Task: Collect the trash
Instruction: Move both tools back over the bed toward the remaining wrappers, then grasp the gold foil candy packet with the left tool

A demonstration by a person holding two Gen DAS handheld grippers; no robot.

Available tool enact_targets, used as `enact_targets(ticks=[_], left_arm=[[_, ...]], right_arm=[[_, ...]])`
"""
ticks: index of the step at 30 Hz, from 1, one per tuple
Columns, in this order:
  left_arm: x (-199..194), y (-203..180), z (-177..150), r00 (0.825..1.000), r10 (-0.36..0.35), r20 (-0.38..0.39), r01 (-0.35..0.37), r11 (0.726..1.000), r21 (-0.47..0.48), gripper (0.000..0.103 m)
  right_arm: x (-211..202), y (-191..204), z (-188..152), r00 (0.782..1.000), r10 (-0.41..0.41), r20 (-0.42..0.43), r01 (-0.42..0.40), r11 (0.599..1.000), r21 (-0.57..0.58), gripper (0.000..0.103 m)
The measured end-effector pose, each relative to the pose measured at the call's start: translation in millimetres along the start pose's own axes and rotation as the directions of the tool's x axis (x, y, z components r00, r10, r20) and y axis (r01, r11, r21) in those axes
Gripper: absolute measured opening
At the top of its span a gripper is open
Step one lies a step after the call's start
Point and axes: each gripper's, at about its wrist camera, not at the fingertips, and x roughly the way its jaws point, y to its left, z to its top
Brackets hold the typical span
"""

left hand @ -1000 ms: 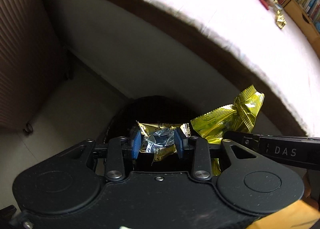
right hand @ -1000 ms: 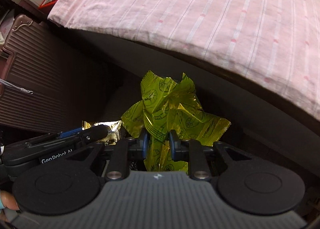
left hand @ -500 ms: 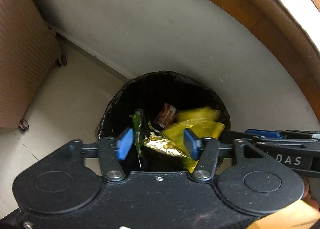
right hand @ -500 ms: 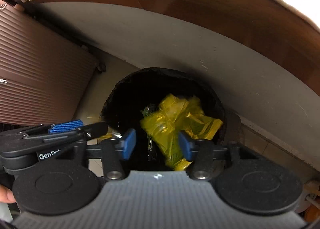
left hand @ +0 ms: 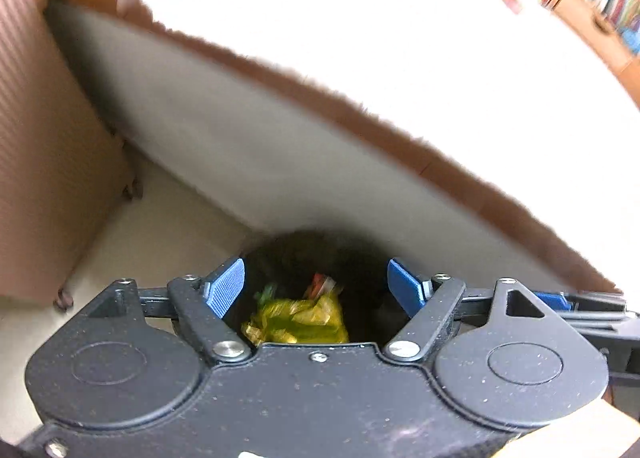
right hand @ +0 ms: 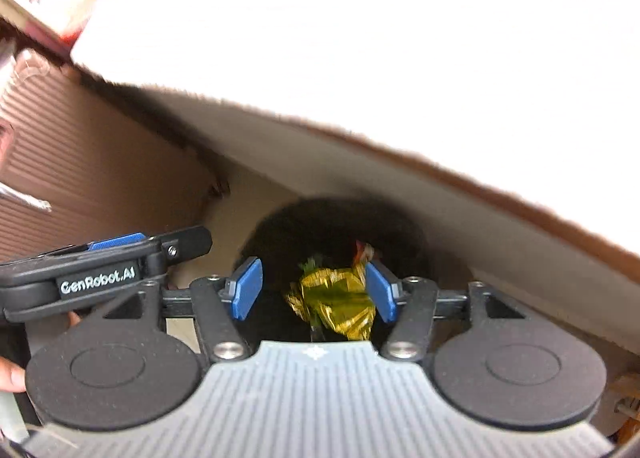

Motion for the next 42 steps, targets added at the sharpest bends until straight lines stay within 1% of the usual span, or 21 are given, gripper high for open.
enact_targets(ticks=[3,7,10,12,13,16,18,22,26,30,32,35,38,42], left_arm=[[-21,-18,23,0.998,-0.030,0.063,0.029,0.999,0.014,0.081],[-42,-51,59,0.985,-0.087,0.150,0.081,0.996,0.043,0.092],[-50,-82,84,0.982,-0.101,0.157,0.091,0.993,0.068,0.093],[-51,-106,99,0.981,-0.109,0.159,0.095,0.991,0.091,0.093],[-52,-117,107,0.980,-0.124,0.158,0.108,0.989,0.104,0.093],[-44,-150,131,0.973,-0.187,0.137,0.170,0.977,0.125,0.092],[-35,-171,144,0.969,-0.210,0.128,0.192,0.971,0.143,0.092],[-7,-216,169,0.969,-0.212,0.122,0.186,0.963,0.197,0.091],[24,-260,195,0.970,-0.207,0.128,0.171,0.954,0.245,0.091],[63,-298,216,0.980,-0.153,0.130,0.110,0.951,0.290,0.091],[81,-308,222,0.985,-0.129,0.115,0.091,0.953,0.290,0.090],[103,-312,226,0.991,-0.099,0.089,0.072,0.961,0.266,0.087],[120,-310,229,0.995,-0.076,0.068,0.059,0.970,0.234,0.087],[132,-312,231,0.996,-0.060,0.065,0.041,0.963,0.265,0.087]], right_arm=[[-36,-4,12,0.997,-0.004,0.077,0.002,1.000,0.018,0.072],[-84,-20,26,0.982,-0.038,0.185,0.022,0.996,0.085,0.072],[-111,-40,34,0.961,-0.098,0.259,0.066,0.990,0.127,0.072],[-124,-57,41,0.948,-0.137,0.289,0.092,0.982,0.163,0.072],[-128,-66,45,0.942,-0.154,0.300,0.100,0.977,0.186,0.072],[-140,-97,59,0.925,-0.197,0.325,0.119,0.962,0.244,0.072],[-145,-117,72,0.914,-0.217,0.344,0.122,0.953,0.278,0.072],[-151,-155,98,0.894,-0.246,0.374,0.117,0.935,0.335,0.072],[-157,-186,120,0.880,-0.271,0.389,0.125,0.924,0.360,0.072],[-152,-210,143,0.875,-0.292,0.387,0.143,0.918,0.370,0.072],[-149,-220,153,0.876,-0.296,0.381,0.148,0.917,0.371,0.072],[-143,-231,165,0.882,-0.293,0.369,0.154,0.920,0.362,0.072],[-134,-237,177,0.892,-0.281,0.354,0.155,0.926,0.345,0.072],[-122,-241,194,0.903,-0.263,0.340,0.153,0.936,0.318,0.072]])
